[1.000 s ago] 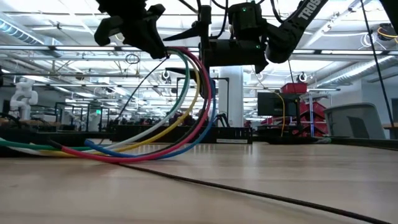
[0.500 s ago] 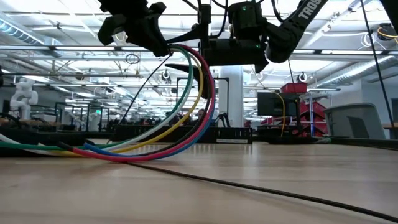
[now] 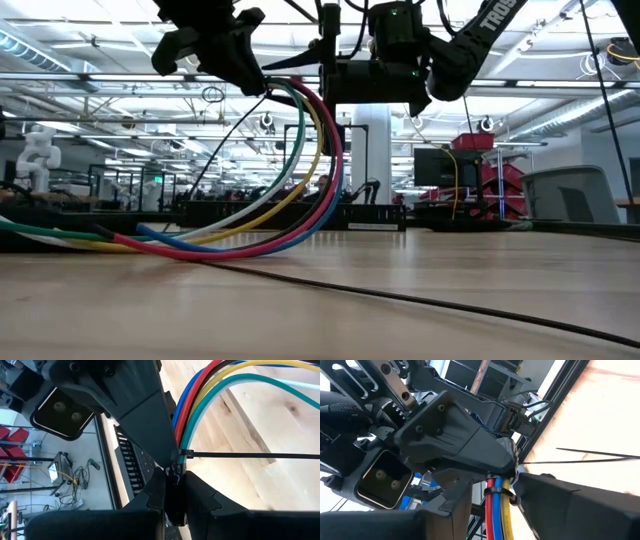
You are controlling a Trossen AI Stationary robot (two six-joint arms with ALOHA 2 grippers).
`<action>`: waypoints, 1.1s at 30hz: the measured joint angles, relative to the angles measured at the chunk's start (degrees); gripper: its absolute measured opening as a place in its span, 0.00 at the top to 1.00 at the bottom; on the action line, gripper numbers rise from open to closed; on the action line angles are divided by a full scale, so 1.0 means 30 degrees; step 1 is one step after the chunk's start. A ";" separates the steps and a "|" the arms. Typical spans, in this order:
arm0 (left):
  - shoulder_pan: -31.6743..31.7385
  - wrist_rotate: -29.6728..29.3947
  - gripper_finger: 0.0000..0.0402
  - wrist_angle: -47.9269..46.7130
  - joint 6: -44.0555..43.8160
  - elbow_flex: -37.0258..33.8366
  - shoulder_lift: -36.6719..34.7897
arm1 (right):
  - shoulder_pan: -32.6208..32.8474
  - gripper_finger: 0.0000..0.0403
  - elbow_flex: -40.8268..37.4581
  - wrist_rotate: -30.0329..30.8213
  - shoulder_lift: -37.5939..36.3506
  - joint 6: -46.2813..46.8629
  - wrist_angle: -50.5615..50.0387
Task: Ziptie cables
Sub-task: Put the zip tied cabled wires into the cable duct
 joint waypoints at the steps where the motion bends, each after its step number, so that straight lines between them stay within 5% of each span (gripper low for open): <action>1: -0.0007 0.0000 0.90 0.0000 -0.0007 0.0000 0.0000 | 0.0000 0.61 0.0000 0.0000 0.0000 0.0051 -0.0001; 11: -0.0007 -0.0029 0.90 -0.0022 -0.0014 0.0002 0.0000 | 0.0000 0.64 0.0000 -0.0471 0.0000 0.0139 0.0019; 21: -0.0007 -0.0253 0.90 -0.0036 -0.0007 0.0022 -0.0015 | 0.0044 0.85 -0.0011 -0.0357 0.0000 0.0044 0.0047; 33: 0.0730 -0.0540 0.90 -0.0129 -0.0009 0.0036 -0.0227 | 0.0139 0.87 -0.0014 -0.0124 0.0022 -0.0543 0.0300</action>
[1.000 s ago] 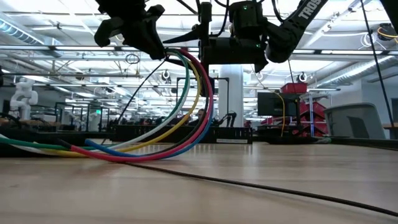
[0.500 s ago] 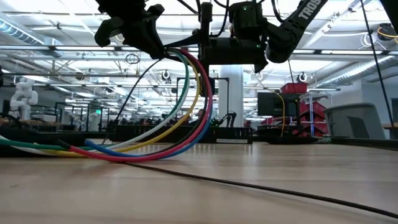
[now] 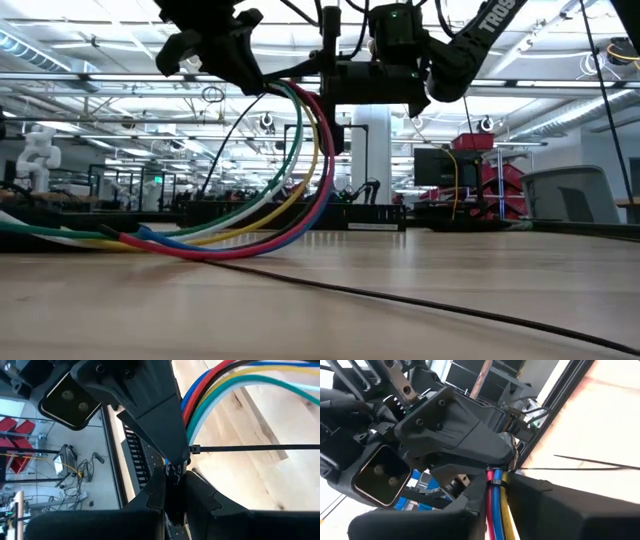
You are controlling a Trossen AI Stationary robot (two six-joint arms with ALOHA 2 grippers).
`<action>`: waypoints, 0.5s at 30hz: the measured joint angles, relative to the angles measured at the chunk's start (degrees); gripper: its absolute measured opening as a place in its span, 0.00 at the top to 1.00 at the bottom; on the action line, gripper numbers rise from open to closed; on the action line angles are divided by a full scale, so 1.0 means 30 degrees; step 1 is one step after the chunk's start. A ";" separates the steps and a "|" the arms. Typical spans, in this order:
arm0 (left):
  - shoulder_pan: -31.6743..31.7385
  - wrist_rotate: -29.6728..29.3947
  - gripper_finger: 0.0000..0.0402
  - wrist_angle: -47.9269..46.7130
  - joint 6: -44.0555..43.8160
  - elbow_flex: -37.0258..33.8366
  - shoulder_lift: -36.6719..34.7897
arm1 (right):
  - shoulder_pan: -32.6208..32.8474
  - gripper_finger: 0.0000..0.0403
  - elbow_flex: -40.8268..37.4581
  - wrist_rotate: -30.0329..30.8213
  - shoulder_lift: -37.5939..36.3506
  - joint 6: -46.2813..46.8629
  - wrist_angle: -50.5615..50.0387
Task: Ziptie cables
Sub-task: Put the zip tied cabled wires into the cable duct
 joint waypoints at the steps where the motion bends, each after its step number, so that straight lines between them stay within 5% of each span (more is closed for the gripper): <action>1: 0.0141 0.0139 0.90 -0.0033 0.0003 0.0002 -0.0126 | 0.0021 0.87 0.0022 0.0000 0.0000 -0.0056 0.0058; 10: 0.0703 0.0510 0.90 -0.0210 0.0032 0.0000 -0.1834 | 0.0035 0.86 0.0145 -0.0306 -0.0048 -0.0330 0.0667; 15: 0.0756 -0.1000 0.90 -0.1142 0.0049 0.0101 -0.2583 | 0.0080 0.86 0.0025 -0.1109 -0.0073 -0.0345 0.0845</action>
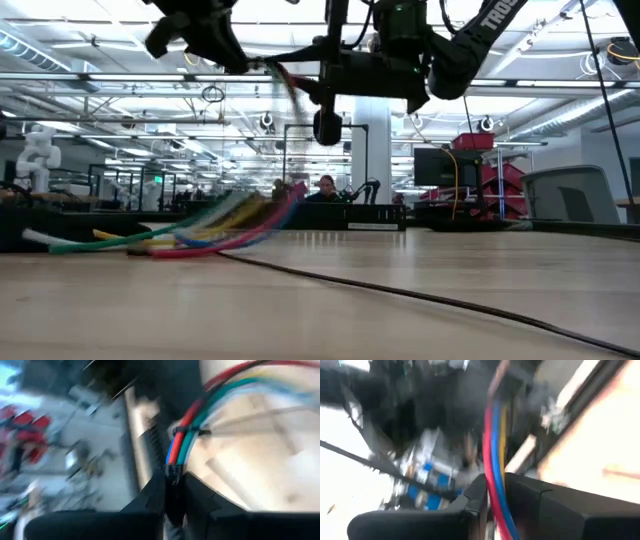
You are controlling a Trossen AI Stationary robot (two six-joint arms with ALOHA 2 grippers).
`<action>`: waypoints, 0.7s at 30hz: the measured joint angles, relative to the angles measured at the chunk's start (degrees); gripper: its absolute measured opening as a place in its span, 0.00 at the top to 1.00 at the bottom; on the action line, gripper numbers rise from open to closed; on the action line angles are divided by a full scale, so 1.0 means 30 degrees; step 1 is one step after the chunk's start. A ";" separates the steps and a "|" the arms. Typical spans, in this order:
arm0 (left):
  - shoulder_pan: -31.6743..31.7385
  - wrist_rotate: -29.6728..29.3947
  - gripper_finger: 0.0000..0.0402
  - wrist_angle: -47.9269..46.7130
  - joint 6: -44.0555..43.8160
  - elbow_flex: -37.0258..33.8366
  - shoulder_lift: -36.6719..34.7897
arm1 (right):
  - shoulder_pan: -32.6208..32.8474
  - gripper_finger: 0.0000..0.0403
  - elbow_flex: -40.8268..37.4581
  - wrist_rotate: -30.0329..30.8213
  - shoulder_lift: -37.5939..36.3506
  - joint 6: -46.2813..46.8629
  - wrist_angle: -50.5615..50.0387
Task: Ziptie cables
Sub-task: Put the zip tied cabled wires into the cable duct
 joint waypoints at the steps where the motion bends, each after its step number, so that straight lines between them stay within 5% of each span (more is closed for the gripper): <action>1: 0.0091 -0.0836 0.90 -0.0143 -0.0010 0.0086 -0.0226 | 0.0078 0.86 -0.0092 -0.0435 0.0011 0.0007 -0.0034; 5: 0.0315 -0.2332 0.90 0.0014 -0.0042 0.0205 -0.0994 | 0.0212 0.86 -0.0077 -0.0645 0.0073 0.0003 0.0004; 14: 0.0692 -0.1569 0.90 -0.0009 -0.0244 0.0205 -0.0991 | 0.0179 0.84 -0.0070 0.1828 0.0066 0.0242 0.0794; 21: 0.0670 -0.0871 0.90 -0.0727 -0.1008 0.0205 -0.0937 | -0.0921 0.65 0.0136 0.2517 0.0029 -0.0488 0.0963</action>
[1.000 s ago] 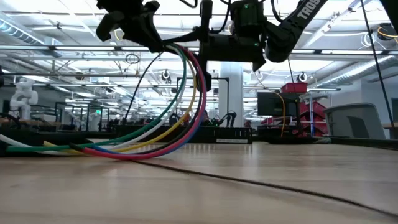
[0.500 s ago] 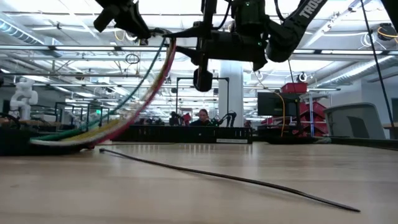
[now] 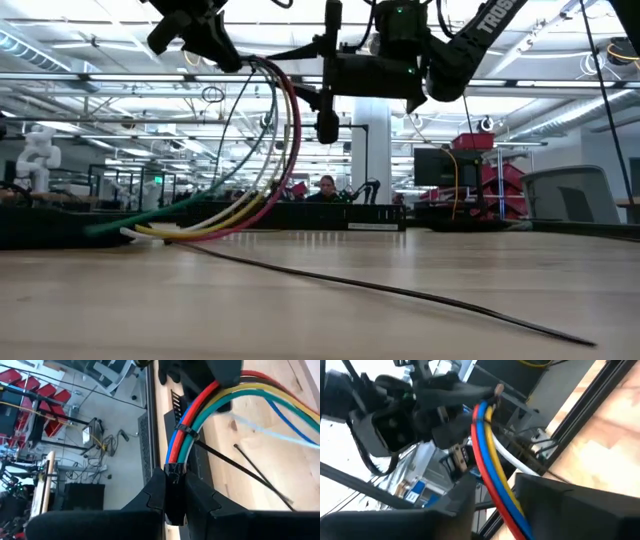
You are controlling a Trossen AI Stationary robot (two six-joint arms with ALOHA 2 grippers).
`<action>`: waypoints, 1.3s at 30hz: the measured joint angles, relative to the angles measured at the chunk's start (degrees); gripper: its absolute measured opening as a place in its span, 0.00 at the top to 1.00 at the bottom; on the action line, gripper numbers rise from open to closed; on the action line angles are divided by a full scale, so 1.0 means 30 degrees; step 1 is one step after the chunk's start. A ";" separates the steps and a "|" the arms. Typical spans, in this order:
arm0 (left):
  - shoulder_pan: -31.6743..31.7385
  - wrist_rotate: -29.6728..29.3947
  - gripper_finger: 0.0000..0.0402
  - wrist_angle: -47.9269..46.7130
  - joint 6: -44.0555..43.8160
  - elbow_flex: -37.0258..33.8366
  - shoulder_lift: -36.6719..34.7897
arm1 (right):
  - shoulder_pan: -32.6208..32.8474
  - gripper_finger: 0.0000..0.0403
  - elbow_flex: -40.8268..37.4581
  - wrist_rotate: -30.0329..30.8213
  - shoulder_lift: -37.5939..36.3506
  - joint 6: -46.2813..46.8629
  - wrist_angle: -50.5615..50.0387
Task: Ziptie cables
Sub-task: Put the zip tied cabled wires into the cable duct
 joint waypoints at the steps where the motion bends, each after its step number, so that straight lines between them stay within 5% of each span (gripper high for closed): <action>1: 0.0000 0.0015 0.90 -0.0009 0.0007 0.0000 0.0009 | -0.0098 0.61 0.0128 0.0141 0.0000 0.0000 -0.0143; 7: 0.0006 0.0145 0.90 0.0679 0.0225 0.0000 0.0022 | -0.0325 0.39 0.1922 0.0232 0.0000 -0.0252 -0.2731; 12: 0.0440 0.0255 0.90 0.0839 0.0537 0.0000 0.0355 | -0.0327 0.29 0.3843 -0.0300 0.0007 -0.1589 -0.5181; 19: 0.0986 0.0336 0.90 0.0756 0.0670 0.0000 0.0306 | -0.0333 0.28 0.4786 -0.3122 -0.0007 -0.2295 -0.7107; 27: 0.1089 0.0134 0.90 0.0601 0.0659 0.0000 -0.0020 | -0.0448 0.28 0.4739 -0.3203 0.0006 -0.2939 -1.0141; 33: 0.1093 -0.0007 0.90 0.0614 0.0663 0.0000 -0.0027 | 0.0131 0.28 0.4741 -0.4263 0.0007 -0.2135 -0.9011; 39: 0.1156 -0.0693 0.90 0.0235 0.0670 0.0000 -0.0027 | 0.1482 0.28 0.4748 -0.6979 0.0007 -0.2626 -1.1232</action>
